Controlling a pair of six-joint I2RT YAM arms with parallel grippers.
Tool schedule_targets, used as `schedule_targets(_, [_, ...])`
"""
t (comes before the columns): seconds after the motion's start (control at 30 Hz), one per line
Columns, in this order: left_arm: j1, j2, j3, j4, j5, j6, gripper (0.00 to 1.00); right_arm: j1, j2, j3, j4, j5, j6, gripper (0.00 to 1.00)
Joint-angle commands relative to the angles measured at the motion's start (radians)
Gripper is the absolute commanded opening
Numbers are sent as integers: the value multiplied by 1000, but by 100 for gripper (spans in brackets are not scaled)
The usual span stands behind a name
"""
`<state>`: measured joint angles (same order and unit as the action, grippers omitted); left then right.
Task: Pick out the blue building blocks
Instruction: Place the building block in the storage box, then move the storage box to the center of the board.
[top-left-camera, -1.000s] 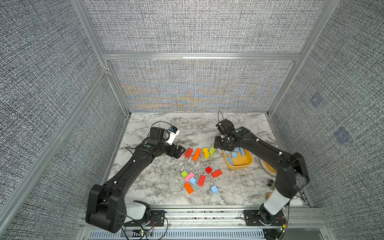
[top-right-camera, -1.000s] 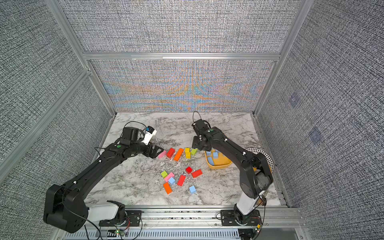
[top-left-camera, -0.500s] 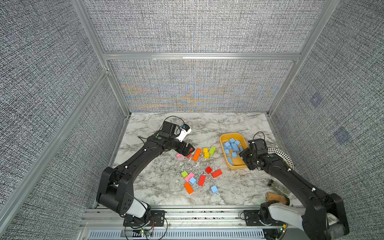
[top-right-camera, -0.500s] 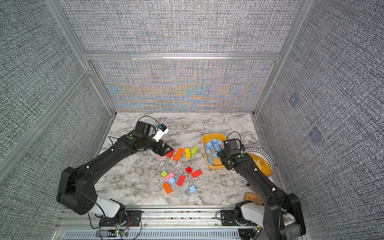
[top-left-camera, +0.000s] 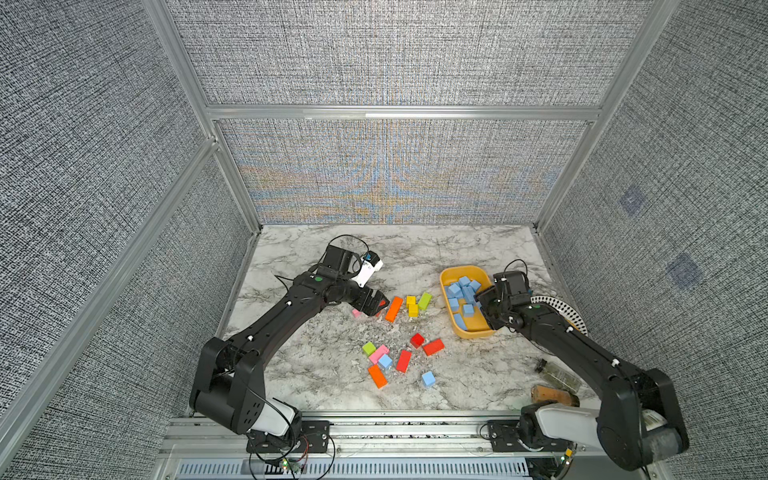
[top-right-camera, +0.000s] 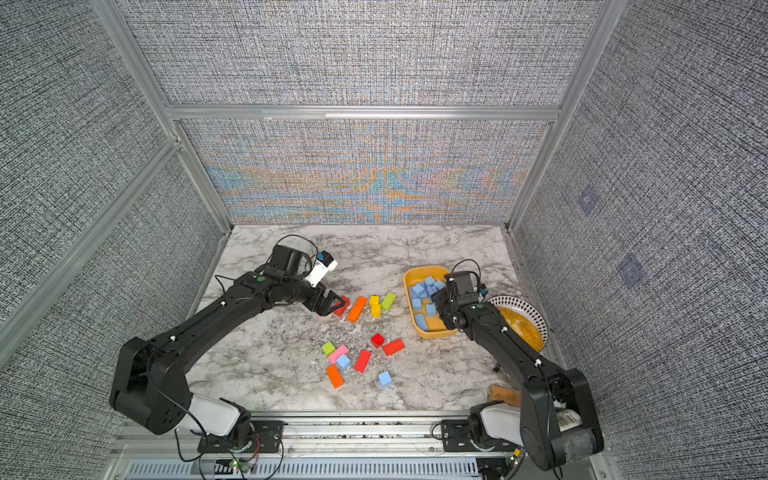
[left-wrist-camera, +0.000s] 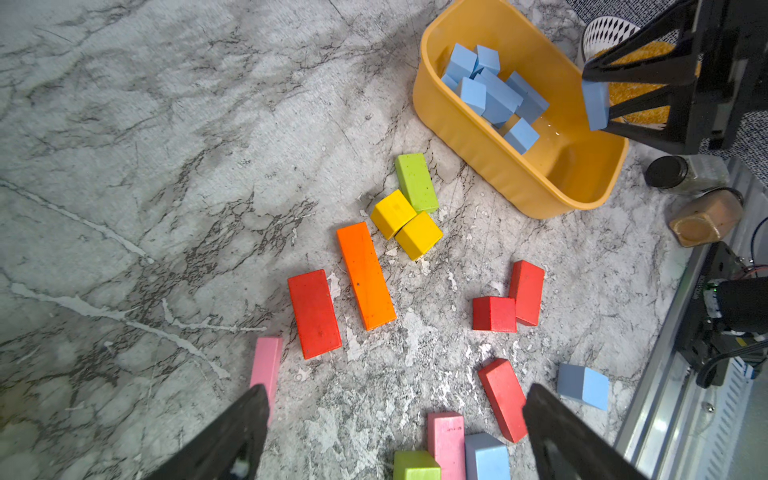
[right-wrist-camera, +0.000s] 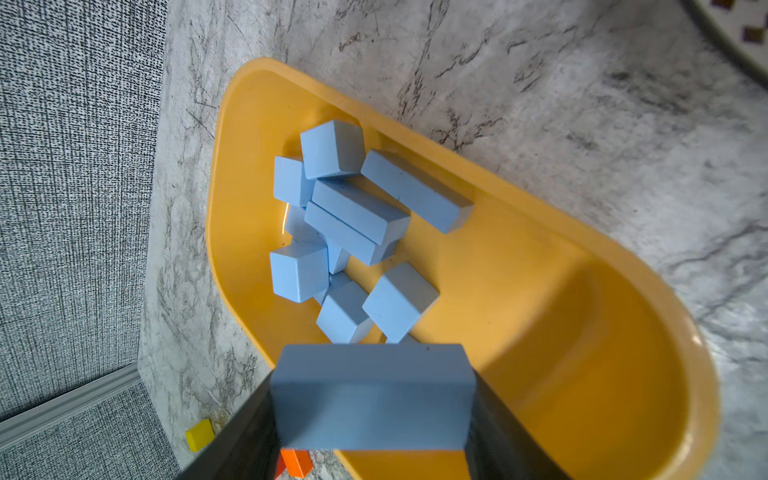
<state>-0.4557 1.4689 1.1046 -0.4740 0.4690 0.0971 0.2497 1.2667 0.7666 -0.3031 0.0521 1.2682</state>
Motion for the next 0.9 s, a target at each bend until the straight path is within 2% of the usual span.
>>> schedule_targets(0.0, [-1,-5,4,6,-8,3,97,1,0,22,-14,25,-5,77])
schedule_targets(0.17, [-1,-11,-3,18,3,-12,95,5,6,85,-70,37,-51,81])
schedule_targets(0.3, [0,-13,-9,15,-39,-30,97,24,35,111,20,-33,-157,81])
schedule_targets(0.4, [14,-21,-19,20,-138,-103,99,55,145,180,48,-121,-250,81])
schedule_targets(0.53, [79,-45,-52,36,-135,-140,100,123,362,393,-60,-155,-404,81])
schedule_targets(0.7, [125,-123,-115,45,-140,-128,100,161,580,644,-243,-91,-517,81])
schedule_targets(0.87, [158,-184,-170,49,-138,-119,100,169,625,714,-311,-27,-535,81])
